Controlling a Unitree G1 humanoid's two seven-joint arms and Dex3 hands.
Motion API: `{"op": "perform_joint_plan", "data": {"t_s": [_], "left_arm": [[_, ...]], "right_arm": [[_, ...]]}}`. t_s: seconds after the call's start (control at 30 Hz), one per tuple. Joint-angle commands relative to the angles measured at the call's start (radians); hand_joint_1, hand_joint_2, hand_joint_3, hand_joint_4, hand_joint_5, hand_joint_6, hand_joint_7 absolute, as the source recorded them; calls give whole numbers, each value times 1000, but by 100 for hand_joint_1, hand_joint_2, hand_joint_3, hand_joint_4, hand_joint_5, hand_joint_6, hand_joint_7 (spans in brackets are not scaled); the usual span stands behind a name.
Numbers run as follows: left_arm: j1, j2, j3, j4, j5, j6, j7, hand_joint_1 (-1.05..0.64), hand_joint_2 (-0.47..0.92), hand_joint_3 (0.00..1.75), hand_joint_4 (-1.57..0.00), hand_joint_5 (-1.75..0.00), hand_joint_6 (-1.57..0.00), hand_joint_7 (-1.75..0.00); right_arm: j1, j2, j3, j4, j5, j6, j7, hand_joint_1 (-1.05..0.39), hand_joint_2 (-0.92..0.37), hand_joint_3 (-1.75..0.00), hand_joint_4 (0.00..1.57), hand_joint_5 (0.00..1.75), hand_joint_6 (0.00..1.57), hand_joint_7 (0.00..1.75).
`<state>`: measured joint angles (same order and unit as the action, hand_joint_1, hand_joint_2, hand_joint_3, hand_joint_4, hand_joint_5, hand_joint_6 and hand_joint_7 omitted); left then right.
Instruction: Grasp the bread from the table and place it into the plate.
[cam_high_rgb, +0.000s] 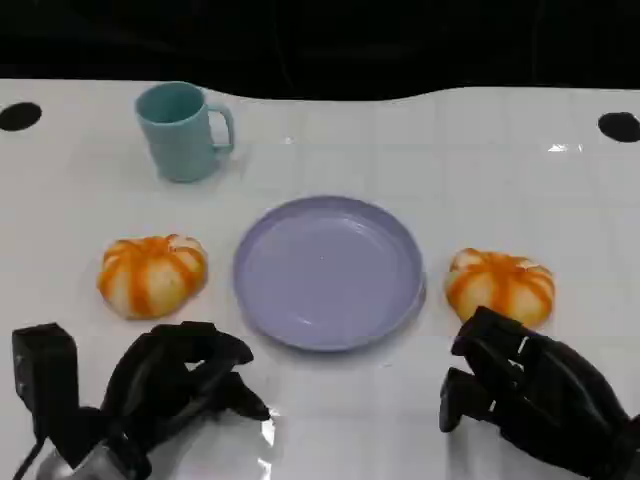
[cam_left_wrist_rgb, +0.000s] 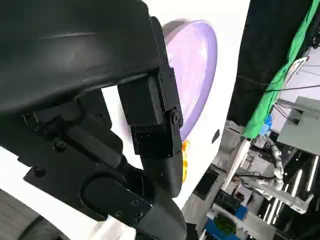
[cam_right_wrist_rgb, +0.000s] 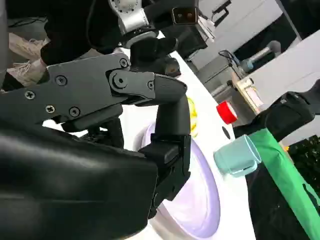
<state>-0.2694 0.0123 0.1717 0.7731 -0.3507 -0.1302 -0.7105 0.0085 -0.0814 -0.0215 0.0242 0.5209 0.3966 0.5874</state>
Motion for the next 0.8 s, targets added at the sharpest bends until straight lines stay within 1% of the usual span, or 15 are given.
{"op": "perform_joint_plan", "data": {"t_s": [0.03, 0.8], "left_arm": [[15, 15, 5, -7, 4, 13, 11, -105, 74, 0, -157, -47, -157, -22], [12, 17, 4, -1, 8, 7, 10, -105, 74, 0, -157, -47, -157, -22]], "right_arm": [[3, -13, -11, -8, 3, 4, -2, -56, -92, -42, 60, 175, 41, 159], [0, -9, -11, 2, 4, -8, 10, -54, -92, -43, 59, 175, 41, 157]]}}
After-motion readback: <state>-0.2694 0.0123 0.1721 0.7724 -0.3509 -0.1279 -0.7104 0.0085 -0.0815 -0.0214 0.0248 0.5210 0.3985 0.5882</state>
